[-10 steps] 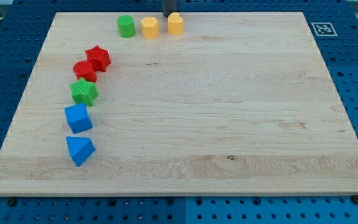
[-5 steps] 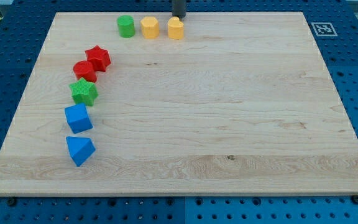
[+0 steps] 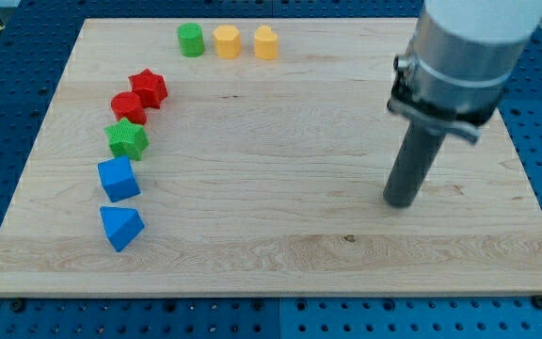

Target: Nudge the blue triangle up a bit

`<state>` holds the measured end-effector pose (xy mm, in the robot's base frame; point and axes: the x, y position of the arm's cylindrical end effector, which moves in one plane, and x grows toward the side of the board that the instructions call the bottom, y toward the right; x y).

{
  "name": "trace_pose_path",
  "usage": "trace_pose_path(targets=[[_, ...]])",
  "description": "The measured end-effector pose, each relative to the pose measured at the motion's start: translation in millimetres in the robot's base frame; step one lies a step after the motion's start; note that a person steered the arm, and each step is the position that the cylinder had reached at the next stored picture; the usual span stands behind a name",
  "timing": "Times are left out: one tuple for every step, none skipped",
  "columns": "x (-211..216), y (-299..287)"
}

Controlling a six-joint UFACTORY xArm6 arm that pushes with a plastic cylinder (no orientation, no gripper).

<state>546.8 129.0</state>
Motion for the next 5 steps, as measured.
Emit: trace_pose_path(targets=[[57.7,-35.5],[70.9,-75.4],[70.9,-151.8],[70.8,-246.3],[70.8,-309.2]])
